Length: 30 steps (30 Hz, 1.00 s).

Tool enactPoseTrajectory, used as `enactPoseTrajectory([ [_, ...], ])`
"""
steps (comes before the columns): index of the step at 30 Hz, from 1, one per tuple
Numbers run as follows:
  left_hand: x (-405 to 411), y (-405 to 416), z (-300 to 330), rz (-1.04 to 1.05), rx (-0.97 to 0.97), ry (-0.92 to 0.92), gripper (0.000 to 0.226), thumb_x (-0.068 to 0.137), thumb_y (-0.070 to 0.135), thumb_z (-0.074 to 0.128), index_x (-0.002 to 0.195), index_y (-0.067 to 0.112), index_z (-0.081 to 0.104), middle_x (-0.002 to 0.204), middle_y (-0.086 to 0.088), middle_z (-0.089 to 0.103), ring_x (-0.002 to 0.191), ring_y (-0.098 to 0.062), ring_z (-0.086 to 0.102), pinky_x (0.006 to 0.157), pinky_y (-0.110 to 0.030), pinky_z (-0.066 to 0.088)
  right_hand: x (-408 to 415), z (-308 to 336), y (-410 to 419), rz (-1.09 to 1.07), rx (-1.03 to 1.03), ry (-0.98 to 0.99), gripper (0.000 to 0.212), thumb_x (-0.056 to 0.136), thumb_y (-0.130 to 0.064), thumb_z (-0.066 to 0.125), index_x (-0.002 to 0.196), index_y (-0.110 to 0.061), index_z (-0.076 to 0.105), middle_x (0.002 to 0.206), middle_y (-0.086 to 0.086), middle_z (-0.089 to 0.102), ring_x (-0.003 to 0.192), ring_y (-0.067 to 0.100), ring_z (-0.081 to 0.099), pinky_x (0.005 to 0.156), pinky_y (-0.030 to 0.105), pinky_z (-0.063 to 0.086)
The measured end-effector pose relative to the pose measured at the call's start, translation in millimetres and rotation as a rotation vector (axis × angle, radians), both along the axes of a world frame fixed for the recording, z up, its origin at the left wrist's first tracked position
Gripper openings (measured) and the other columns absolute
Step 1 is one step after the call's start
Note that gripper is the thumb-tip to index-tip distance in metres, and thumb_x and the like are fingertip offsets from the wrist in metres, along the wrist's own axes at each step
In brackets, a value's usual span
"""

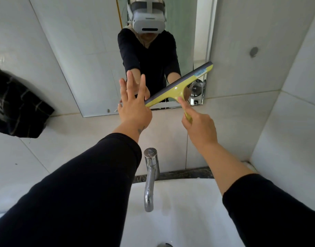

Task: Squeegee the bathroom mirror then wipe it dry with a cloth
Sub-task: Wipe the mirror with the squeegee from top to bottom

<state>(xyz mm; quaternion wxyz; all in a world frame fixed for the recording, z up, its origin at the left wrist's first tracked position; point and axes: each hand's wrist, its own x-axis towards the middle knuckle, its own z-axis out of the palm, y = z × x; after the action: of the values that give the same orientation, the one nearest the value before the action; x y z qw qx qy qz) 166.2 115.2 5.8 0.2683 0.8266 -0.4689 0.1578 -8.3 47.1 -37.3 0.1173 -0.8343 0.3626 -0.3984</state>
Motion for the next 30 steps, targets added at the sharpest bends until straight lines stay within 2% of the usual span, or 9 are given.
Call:
enactPoseTrajectory([
  [2, 0, 0, 0, 0.0, -0.006, -0.01, 0.095, 0.086, 0.005, 0.051, 0.149, 0.041, -0.011, 0.155, 0.005, -0.031, 0.145, -0.025, -0.024, 0.111, -0.06, 0.027, 4, -6, 2, -0.009, 0.016, -0.038, 0.056, 0.098, -0.018, 0.048, 0.144, -0.043, 0.031, 0.054, 0.005, 0.044, 0.046, 0.016, 0.037, 0.049, 0.03, 0.037],
  [5, -1, 0, 1, 0.003, 0.01, -0.004, 0.096, 0.087, 0.002, 0.051, 0.148, 0.043, -0.011, 0.155, 0.007, -0.032, 0.144, -0.024, -0.025, 0.114, -0.064, 0.012, 8, -12, 2, -0.025, 0.03, -0.055, 0.056, 0.098, -0.018, 0.048, 0.144, -0.044, 0.03, 0.054, 0.006, 0.045, 0.045, 0.016, 0.036, 0.048, 0.032, 0.04],
  [9, 1, 0, 0, 0.007, 0.01, -0.024, 0.093, 0.089, 0.008, 0.053, 0.148, 0.044, -0.009, 0.155, 0.007, -0.031, 0.144, -0.024, -0.024, 0.113, -0.066, 0.008, 9, -13, 3, -0.029, 0.033, -0.056, 0.056, 0.098, -0.018, 0.047, 0.145, -0.043, 0.031, 0.053, 0.003, 0.042, 0.043, 0.013, 0.035, 0.047, 0.029, 0.036],
  [12, 2, -1, -1, 0.022, 0.014, -0.046, 0.091, 0.092, 0.011, 0.054, 0.148, 0.043, -0.01, 0.156, 0.005, -0.03, 0.144, -0.026, -0.024, 0.111, -0.068, 0.004, 4, -13, 3, -0.059, -0.018, 0.028, 0.056, 0.098, -0.017, 0.047, 0.146, -0.041, 0.029, 0.053, 0.004, 0.042, 0.045, 0.016, 0.036, 0.047, 0.03, 0.036],
  [15, 0, -3, -3, 0.065, 0.018, -0.084, 0.094, 0.092, 0.016, 0.057, 0.148, 0.041, -0.014, 0.155, 0.001, -0.031, 0.144, -0.028, -0.025, 0.108, -0.069, 0.0, -10, -13, -3, -0.124, -0.098, 0.192, 0.058, 0.098, -0.017, 0.046, 0.147, -0.042, 0.025, 0.057, 0.006, 0.044, 0.05, 0.022, 0.039, 0.047, 0.032, 0.034],
  [17, -3, -4, -4, 0.085, 0.005, -0.103, 0.095, 0.091, 0.017, 0.058, 0.148, 0.039, -0.015, 0.156, -0.002, -0.029, 0.144, -0.03, -0.024, 0.108, -0.069, -0.001, -20, -13, -8, -0.161, -0.159, 0.292, 0.06, 0.098, -0.017, 0.045, 0.147, -0.043, 0.022, 0.058, 0.005, 0.043, 0.051, 0.022, 0.039, 0.046, 0.032, 0.033],
  [22, -19, -11, -14, 0.103, -0.029, -0.097, 0.101, 0.084, 0.002, 0.056, 0.148, 0.035, -0.015, 0.157, -0.004, -0.027, 0.145, -0.03, -0.022, 0.109, -0.067, -0.002, -40, -4, -18, -0.186, -0.23, 0.406, 0.062, 0.097, -0.014, 0.046, 0.146, -0.045, 0.022, 0.06, 0.005, 0.044, 0.049, 0.02, 0.035, 0.043, 0.026, 0.021],
  [25, -31, -16, -20, 0.036, -0.003, -0.126, 0.1, 0.084, 0.005, 0.057, 0.149, 0.034, -0.013, 0.157, -0.005, -0.026, 0.144, -0.031, -0.022, 0.109, -0.067, -0.002, -47, 2, -20, -0.191, -0.24, 0.443, 0.064, 0.097, -0.013, 0.045, 0.146, -0.047, 0.021, 0.062, 0.005, 0.045, 0.049, 0.02, 0.034, 0.041, 0.025, 0.014],
  [30, -49, -30, -18, -0.056, 0.052, -0.149, 0.097, 0.085, 0.012, 0.059, 0.15, 0.034, -0.01, 0.156, -0.004, -0.027, 0.144, -0.032, -0.023, 0.113, -0.066, 0.001, -56, 1, -26, -0.199, -0.228, 0.436, 0.063, 0.097, -0.014, 0.046, 0.145, -0.047, 0.021, 0.06, 0.005, 0.045, 0.049, 0.02, 0.036, 0.04, 0.024, 0.016],
])
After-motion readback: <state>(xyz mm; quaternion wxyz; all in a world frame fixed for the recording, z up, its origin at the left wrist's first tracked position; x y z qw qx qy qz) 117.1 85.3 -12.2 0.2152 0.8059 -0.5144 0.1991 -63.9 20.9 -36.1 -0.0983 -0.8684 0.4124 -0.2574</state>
